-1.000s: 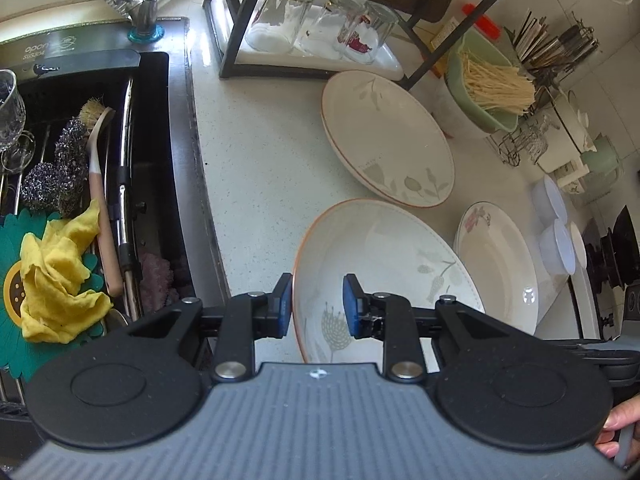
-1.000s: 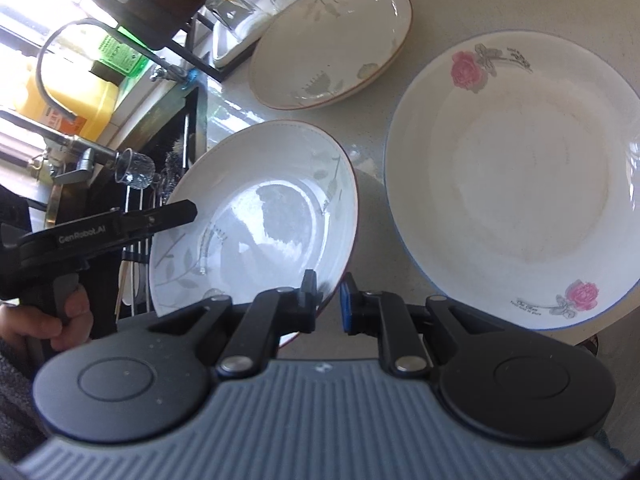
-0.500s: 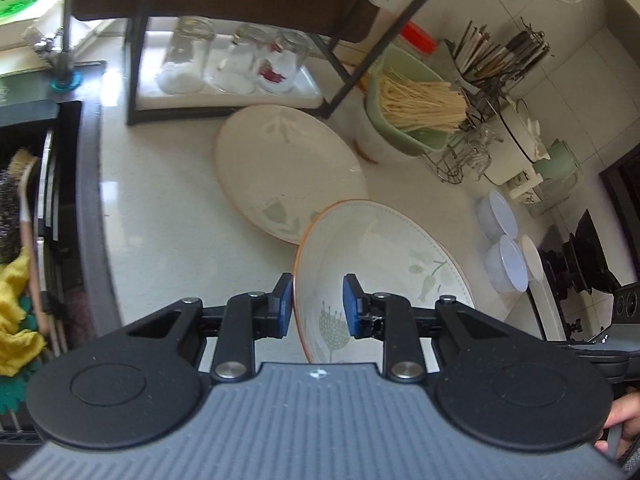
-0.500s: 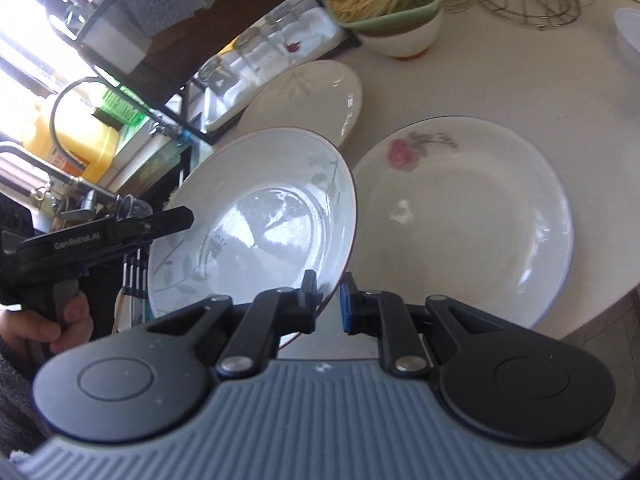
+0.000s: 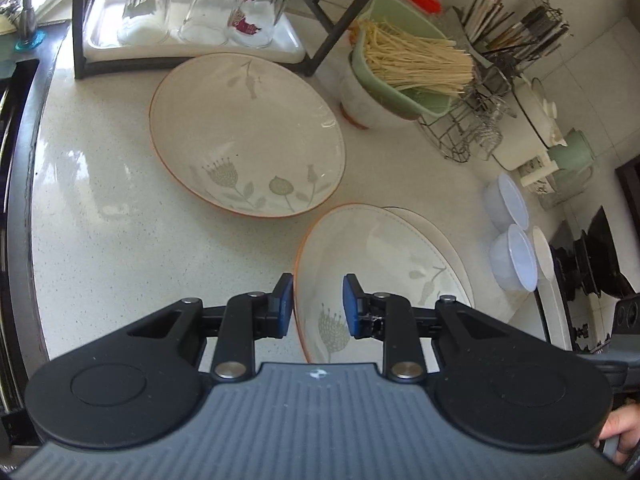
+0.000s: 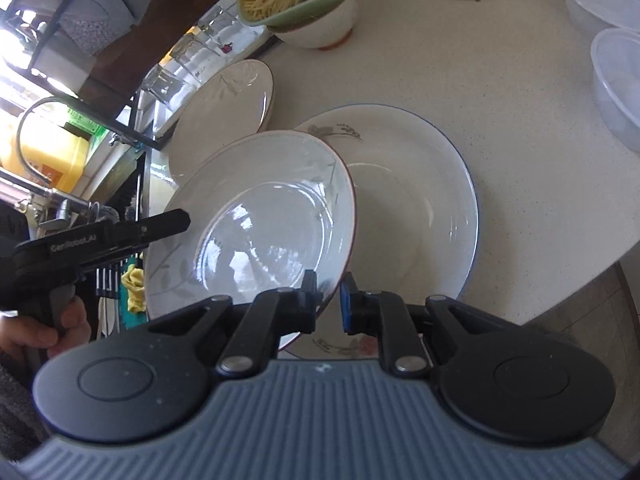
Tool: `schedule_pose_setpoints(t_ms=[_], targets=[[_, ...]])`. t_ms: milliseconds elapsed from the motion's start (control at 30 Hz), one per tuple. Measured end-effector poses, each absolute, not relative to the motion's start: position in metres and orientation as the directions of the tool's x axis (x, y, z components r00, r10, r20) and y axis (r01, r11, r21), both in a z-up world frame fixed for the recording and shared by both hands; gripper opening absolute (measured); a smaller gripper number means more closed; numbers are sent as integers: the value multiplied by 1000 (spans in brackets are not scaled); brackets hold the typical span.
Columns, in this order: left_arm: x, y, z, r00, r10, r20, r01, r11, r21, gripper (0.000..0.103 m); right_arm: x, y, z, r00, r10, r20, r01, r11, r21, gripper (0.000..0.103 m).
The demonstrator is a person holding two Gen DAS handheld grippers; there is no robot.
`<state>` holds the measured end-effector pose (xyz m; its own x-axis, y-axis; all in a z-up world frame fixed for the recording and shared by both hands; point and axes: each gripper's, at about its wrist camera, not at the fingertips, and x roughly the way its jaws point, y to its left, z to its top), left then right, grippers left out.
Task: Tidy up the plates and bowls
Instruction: 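Carry the leaf-pattern plate over the rose plate and lower it on top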
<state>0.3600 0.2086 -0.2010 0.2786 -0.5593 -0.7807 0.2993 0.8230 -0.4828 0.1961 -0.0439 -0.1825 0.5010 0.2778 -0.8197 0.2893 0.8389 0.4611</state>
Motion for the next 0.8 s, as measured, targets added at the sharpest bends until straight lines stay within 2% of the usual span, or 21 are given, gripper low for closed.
schedule_pose_setpoints(t_ms=[367, 800], targets=[[355, 179, -200, 312, -474, -823, 268, 875, -402, 30, 203, -69, -201, 488, 327, -809, 267, 826, 496, 16], [351, 138, -200, 322, -373, -870, 266, 918, -295, 30, 207, -92, -206, 497, 312, -810, 214, 860, 463, 18]])
